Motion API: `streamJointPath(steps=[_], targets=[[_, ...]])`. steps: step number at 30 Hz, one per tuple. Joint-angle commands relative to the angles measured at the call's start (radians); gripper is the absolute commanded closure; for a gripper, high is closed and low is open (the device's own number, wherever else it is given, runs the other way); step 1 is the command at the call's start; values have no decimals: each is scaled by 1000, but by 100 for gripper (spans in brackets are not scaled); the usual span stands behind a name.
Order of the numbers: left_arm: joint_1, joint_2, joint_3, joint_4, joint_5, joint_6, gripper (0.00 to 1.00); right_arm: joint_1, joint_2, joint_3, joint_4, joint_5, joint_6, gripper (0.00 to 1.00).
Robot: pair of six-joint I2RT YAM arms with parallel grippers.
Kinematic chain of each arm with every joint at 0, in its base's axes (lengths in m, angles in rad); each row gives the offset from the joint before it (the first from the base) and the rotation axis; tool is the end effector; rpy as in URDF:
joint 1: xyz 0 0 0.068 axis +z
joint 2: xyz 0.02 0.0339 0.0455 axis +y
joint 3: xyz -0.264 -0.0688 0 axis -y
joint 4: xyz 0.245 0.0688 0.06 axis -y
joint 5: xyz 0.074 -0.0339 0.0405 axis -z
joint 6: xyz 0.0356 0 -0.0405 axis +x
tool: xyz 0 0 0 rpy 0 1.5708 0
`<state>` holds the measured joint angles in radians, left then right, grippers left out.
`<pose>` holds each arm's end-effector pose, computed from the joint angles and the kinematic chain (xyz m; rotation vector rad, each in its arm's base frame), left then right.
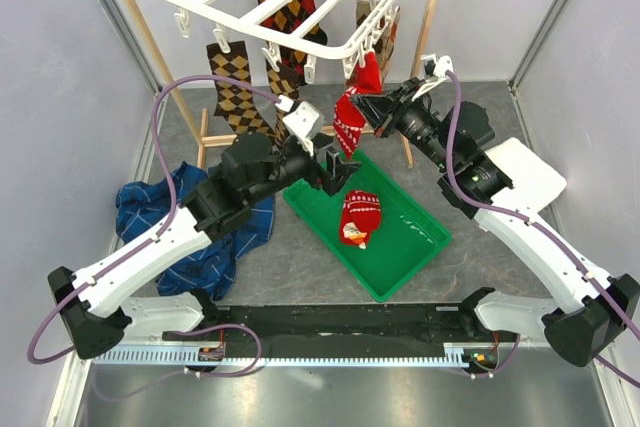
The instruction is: Remove the socks clipped to the hanger
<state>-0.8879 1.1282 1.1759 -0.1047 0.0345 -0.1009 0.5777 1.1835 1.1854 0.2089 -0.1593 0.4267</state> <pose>0.1620 -0.2011 0.4174 0.6719 1.5467 -0.7813 0.2247 0.1532 0.4413 -0.2470 1.4063 0.9452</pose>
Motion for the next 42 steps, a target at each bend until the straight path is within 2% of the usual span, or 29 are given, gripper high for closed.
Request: streamJointPath(steps=[1,6,9,12,13,14,15,16,19,25,30,38,42], targets=[[-5,36,5,71,-19,55,11,-1,-5,13,87,-114,131,100],[-5,64,18,100,-131,73,12,1,8,3,126,-143,185,100],[-5,85,24,137,-201,78,18,-1,13,-1,133,-151,205,100],[-5,91,10,148,-193,86,52,-1,15,-7,136,-154,215,100],[-3,90,5,148,-182,92,72,1,15,-7,130,-154,216,98],[-5,88,1,145,-154,95,81,-1,13,-10,127,-154,212,96],[-5,84,-4,129,-139,95,89,-1,10,-9,119,-151,208,91],[-5,79,-4,122,-131,89,98,-1,2,-7,94,-145,205,78],[-5,42,-19,111,-97,69,98,-1,-16,11,-10,-80,172,59],[-5,-8,-81,111,-50,70,98,-1,-51,108,-187,74,78,49],[-5,-2,-84,111,-4,72,98,-1,-25,230,-284,210,6,47],[-5,-18,-82,111,33,66,98,-1,114,477,-422,287,-100,43],[-5,-19,-82,111,53,64,98,1,162,548,-486,336,-131,44]])
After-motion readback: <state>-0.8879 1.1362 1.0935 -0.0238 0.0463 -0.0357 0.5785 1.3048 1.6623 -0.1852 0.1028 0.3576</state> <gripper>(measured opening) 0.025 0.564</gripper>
